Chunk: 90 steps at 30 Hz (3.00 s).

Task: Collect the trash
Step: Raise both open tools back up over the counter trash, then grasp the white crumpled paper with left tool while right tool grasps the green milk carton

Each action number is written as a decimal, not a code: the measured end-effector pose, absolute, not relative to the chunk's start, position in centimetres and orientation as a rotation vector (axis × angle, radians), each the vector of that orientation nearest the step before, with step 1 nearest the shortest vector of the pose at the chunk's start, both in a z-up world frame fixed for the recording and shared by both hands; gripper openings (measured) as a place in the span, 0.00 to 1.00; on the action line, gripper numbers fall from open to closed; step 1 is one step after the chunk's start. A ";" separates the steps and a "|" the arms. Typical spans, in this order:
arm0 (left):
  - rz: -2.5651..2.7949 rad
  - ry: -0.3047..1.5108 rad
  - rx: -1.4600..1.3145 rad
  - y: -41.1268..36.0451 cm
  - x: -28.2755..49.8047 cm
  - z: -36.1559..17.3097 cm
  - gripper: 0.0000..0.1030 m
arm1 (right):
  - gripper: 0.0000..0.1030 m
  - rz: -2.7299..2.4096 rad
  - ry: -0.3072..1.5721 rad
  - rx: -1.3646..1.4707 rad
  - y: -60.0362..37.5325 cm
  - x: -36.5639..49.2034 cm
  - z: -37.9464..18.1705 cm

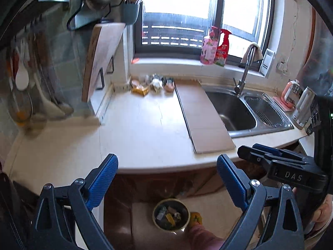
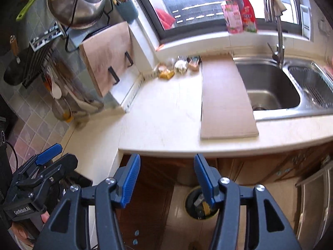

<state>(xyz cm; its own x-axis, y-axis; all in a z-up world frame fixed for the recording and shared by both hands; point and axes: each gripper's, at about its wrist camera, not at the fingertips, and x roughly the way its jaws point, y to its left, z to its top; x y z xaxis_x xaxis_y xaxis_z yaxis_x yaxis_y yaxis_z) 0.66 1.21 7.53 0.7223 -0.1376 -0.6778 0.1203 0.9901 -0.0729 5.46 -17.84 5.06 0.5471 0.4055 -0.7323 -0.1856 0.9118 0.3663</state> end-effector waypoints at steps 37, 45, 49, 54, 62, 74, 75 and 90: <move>-0.039 1.029 -0.099 -2.6 54.6 -5.5 0.92 | 0.62 0.387 1.231 0.386 -17.8 57.9 -8.4; 0.006 1.116 -0.123 -1.2 59.7 -11.8 0.84 | 0.62 0.377 1.280 0.456 -17.5 60.4 -13.3; -0.024 1.134 -0.143 -1.6 61.2 -13.4 0.83 | 0.62 0.386 1.286 0.461 -17.3 60.9 -14.2; -0.053 1.164 -0.125 -2.8 62.4 -15.0 0.80 | 0.62 0.392 1.288 0.475 -17.2 61.6 -14.6; -0.066 1.186 -0.173 -2.9 63.5 -17.1 0.45 | 0.62 0.404 1.300 0.465 -16.9 62.1 -15.3; -0.015 1.117 -0.203 -1.7 60.6 -15.9 0.40 | 0.62 0.403 1.326 0.372 -14.6 62.3 -16.5; -0.012 1.115 -0.206 -1.6 60.3 -15.7 0.40 | 0.60 0.404 1.325 0.357 -14.3 62.3 -16.5; -0.012 1.091 -0.217 -1.4 56.4 -11.7 0.40 | 0.39 0.440 1.281 0.299 -14.0 59.2 -14.5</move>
